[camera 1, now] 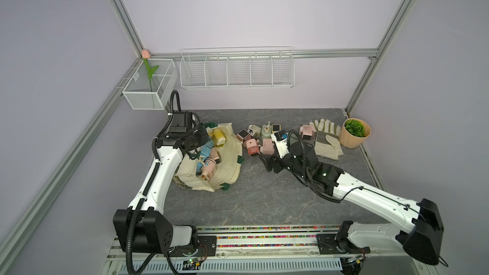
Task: Take out the pencil sharpeners from the tote bags
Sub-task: Place the pencil sharpener at the center of the board, then pick up the pencil sharpener from the canvas bag.
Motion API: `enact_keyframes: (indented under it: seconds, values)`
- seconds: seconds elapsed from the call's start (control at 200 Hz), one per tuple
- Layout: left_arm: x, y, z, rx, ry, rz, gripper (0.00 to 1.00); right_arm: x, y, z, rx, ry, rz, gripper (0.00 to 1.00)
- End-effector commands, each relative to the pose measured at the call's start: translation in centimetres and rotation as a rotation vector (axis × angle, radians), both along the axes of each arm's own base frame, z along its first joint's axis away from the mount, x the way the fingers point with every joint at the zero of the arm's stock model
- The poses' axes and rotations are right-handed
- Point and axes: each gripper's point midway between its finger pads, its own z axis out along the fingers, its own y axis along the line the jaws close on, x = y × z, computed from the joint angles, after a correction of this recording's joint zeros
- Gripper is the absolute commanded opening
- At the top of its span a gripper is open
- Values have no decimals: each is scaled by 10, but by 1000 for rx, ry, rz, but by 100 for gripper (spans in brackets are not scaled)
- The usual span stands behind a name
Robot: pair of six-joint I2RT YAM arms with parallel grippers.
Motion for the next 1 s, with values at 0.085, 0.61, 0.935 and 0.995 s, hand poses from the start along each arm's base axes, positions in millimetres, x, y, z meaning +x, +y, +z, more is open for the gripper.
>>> enact_keyframes:
  seconds: [0.085, 0.61, 0.935, 0.995]
  values:
    - [-7, 2, 7, 4, -3, 13, 0, -18, 10, 7, 9, -14, 70, 82]
    - [-7, 5, 7, 20, 1, 23, 0, -44, 48, 12, 2, -56, 209, 79]
    - [-12, -1, 16, -15, -27, -1, 0, -46, 90, -7, -37, -60, 316, 73]
    - [-13, -1, 18, -18, -36, -1, 0, -48, 104, -15, -49, -53, 352, 73]
